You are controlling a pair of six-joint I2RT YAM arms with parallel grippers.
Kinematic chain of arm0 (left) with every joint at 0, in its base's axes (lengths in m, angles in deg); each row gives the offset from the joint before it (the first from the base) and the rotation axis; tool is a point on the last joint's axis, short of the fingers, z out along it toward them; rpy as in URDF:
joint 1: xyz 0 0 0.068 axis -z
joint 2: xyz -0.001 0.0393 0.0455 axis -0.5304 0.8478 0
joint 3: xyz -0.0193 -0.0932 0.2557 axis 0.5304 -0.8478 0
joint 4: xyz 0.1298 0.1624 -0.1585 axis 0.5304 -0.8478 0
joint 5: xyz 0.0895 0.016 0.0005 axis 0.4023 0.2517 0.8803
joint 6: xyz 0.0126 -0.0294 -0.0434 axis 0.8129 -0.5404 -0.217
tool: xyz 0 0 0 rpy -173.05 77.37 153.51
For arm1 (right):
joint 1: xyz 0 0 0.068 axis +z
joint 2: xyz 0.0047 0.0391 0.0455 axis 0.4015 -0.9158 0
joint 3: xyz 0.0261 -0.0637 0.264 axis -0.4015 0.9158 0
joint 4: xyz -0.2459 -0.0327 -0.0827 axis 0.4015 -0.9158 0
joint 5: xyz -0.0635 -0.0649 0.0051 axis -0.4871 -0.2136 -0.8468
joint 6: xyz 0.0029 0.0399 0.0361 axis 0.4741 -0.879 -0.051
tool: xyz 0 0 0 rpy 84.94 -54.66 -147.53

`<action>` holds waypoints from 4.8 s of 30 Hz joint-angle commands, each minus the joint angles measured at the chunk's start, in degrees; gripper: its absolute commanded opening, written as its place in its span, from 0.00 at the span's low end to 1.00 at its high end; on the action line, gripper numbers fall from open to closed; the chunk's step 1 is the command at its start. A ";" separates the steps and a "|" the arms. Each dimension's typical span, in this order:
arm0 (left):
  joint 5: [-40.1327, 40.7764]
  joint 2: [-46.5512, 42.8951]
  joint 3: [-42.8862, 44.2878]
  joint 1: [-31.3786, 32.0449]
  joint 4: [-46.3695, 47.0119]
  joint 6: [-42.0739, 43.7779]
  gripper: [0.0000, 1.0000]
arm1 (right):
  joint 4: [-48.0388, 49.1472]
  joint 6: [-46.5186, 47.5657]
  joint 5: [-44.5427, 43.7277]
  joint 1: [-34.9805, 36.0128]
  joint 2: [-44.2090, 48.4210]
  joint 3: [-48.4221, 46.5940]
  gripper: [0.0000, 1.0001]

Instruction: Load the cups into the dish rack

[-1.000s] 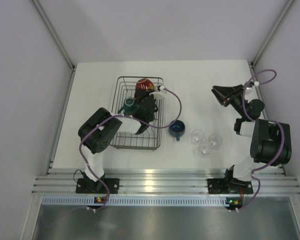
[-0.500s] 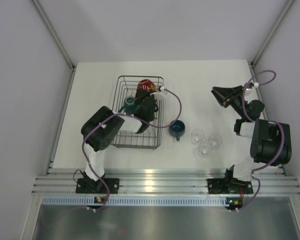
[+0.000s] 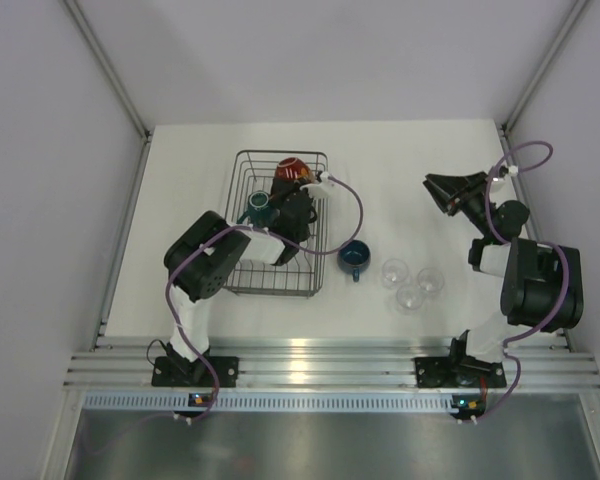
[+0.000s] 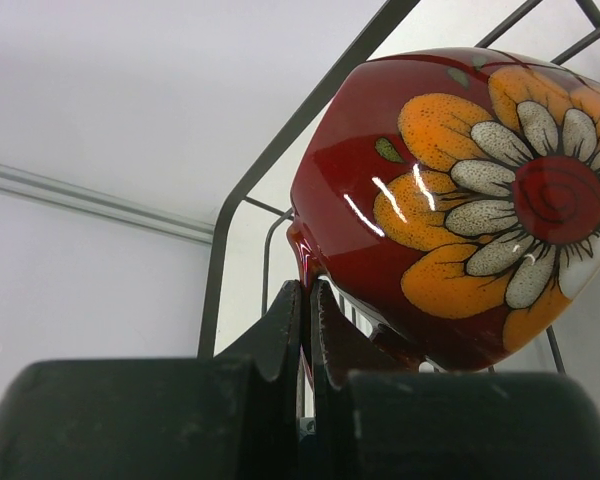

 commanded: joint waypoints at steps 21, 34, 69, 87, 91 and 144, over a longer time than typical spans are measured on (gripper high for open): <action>3.97 1.87 -0.50 2.94 0.27 -0.86 0.49 | 24.16 1.02 1.44 -1.00 1.52 0.03 0.41; 4.67 -1.29 1.52 4.00 0.27 -2.00 0.90 | 24.16 1.19 1.80 -1.00 1.09 0.11 0.41; -8.30 -29.58 9.43 11.47 -20.28 -21.04 0.99 | 24.07 2.60 4.87 -1.00 3.54 -0.24 0.45; -38.54 -42.68 11.90 -1.34 -52.55 -66.67 0.99 | -22.05 38.65 6.13 1.36 25.23 -1.90 0.75; -44.72 -45.32 6.81 -7.51 -52.55 -72.49 0.99 | -61.94 66.73 -9.70 9.26 32.72 -12.78 0.78; -44.99 -54.99 -8.15 -16.66 -62.57 -76.10 0.99 | -98.63 80.47 -40.83 44.52 -1.73 -32.84 0.48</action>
